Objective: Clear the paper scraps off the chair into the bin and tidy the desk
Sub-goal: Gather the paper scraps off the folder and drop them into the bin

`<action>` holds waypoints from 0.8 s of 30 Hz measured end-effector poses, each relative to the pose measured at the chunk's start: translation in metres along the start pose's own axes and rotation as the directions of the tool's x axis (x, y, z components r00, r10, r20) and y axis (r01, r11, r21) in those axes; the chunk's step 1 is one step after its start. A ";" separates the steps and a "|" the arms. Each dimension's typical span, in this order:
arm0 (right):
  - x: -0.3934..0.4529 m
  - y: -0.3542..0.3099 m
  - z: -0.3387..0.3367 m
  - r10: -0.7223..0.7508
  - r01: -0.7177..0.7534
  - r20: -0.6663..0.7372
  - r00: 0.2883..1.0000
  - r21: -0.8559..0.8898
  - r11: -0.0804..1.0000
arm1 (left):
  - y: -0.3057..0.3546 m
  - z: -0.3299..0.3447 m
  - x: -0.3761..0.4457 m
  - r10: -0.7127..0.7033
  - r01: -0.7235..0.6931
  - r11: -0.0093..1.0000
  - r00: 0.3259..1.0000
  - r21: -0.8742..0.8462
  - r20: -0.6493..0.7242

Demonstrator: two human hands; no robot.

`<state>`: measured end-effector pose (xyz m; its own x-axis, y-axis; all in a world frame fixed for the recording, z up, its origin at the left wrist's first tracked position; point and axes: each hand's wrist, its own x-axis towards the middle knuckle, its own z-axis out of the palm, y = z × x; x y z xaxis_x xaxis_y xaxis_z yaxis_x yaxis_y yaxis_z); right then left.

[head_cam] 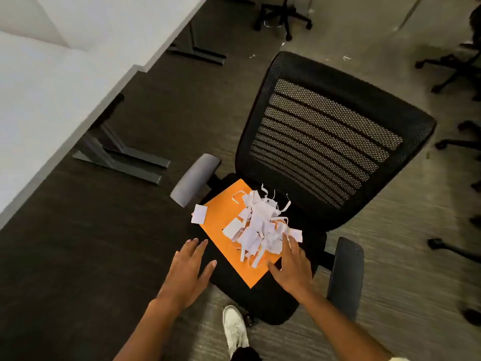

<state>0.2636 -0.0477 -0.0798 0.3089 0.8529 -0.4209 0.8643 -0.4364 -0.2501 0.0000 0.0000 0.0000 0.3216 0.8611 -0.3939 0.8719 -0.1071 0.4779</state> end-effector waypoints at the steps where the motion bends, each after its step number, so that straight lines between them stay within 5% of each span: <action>1: 0.008 0.000 0.006 0.011 -0.011 0.021 1.000 0.015 1.000 | -0.005 0.008 0.009 0.005 -0.005 1.000 1.000 0.001 0.013; 24: 0.141 0.034 0.142 0.096 -0.099 0.054 0.994 0.052 0.994 | -0.055 0.150 0.179 0.064 -0.080 0.986 0.992 0.149 0.109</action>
<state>0.2801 0.0167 -0.2713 0.3691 0.7902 -0.4892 0.8077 -0.5331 -0.2518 0.0645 0.0853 -0.2145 0.4147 0.7934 -0.4456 0.8889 -0.2483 0.3851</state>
